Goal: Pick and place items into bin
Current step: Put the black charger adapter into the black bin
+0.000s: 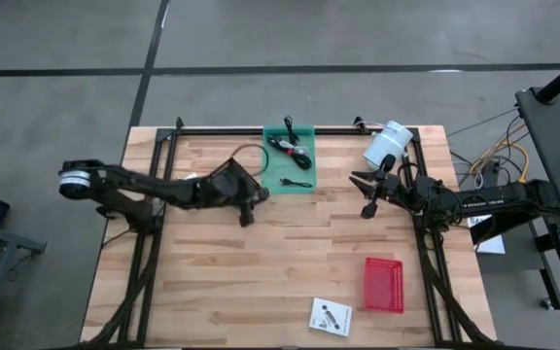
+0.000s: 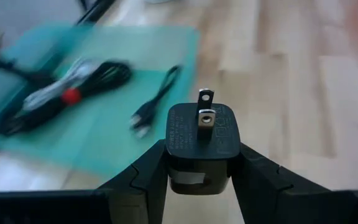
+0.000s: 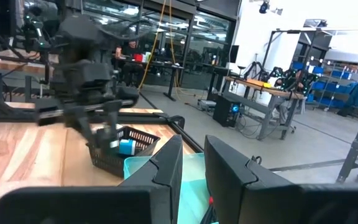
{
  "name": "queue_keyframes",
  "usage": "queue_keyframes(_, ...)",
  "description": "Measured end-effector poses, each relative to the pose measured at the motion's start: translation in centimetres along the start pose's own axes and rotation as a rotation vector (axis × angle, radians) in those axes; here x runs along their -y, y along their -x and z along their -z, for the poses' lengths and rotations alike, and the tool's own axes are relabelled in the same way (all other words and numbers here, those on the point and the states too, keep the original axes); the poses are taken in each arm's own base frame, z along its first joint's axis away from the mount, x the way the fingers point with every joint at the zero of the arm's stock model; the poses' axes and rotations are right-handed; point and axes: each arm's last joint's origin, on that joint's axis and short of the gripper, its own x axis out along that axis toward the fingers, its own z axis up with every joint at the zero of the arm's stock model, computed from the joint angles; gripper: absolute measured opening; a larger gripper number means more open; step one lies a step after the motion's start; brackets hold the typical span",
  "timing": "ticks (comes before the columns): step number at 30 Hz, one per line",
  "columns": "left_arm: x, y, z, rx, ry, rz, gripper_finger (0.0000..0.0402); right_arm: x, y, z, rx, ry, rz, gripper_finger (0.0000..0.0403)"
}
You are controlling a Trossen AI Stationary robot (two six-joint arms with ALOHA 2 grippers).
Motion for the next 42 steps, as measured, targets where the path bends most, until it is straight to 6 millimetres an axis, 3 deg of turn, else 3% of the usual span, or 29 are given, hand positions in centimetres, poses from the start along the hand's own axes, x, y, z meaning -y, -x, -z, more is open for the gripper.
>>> queue_keyframes(6, -2.8, 0.8, 0.8, -0.131, 0.039, -0.071, 0.0129, 0.0, 0.0, 0.0, -0.001, 0.005, 0.000, 0.0057)
queue_keyframes(13, -4.2, 1.7, 0.9, -0.147, 0.065, -0.110, 0.0129, 0.0, 0.0, 0.0, -0.001, 0.012, 0.000, 0.0057)
queue_keyframes(35, -4.5, 2.1, 2.4, -0.299, 0.103, -0.131, 0.0130, 0.0, 0.0, 0.0, -0.003, 0.024, 0.000, 0.0057)
queue_keyframes(42, -4.5, 2.1, 2.5, -0.308, 0.108, -0.134, 0.0164, 0.0, 0.0, 0.0, -0.003, 0.030, 0.000, 0.0057)
